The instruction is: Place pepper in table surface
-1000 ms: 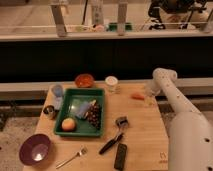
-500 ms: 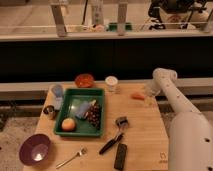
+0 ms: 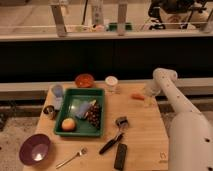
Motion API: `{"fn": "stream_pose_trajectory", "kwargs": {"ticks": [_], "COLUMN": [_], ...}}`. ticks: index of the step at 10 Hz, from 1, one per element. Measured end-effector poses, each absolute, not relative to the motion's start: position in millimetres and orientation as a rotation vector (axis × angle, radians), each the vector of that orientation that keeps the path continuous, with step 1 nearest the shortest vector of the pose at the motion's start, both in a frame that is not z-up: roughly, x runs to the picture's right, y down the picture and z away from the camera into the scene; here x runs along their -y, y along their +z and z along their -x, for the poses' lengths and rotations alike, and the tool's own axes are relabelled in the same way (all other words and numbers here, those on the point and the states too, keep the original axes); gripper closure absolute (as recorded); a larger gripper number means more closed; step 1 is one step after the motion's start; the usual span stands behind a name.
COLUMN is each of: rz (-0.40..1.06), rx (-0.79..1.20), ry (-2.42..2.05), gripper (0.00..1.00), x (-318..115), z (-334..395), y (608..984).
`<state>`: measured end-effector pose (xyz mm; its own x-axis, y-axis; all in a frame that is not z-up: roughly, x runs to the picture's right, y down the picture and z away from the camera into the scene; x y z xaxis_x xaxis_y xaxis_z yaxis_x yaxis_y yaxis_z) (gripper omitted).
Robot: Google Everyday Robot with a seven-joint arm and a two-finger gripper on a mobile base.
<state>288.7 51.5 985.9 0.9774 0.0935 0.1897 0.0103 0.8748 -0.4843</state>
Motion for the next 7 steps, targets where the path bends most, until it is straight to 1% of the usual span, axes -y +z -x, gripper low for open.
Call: {"fn": "stream_pose_trajectory", "kwargs": {"ticks": [1, 2, 3, 4, 6, 7], "rz": [0.504, 0.5, 0.503, 0.495, 0.458, 0.448], "rx": [0.21, 0.209, 0.207, 0.205, 0.164, 0.135], "ry": [0.045, 0.047, 0.044, 0.047, 0.086, 0.111], "gripper": [0.57, 0.52, 0.5, 0.54, 0.71, 0.83], "x": [-52, -50, -53, -52, -62, -73], "z": [-290, -291, -292, -290, -302, -311], "y": [985, 985, 986, 984, 972, 963]}}
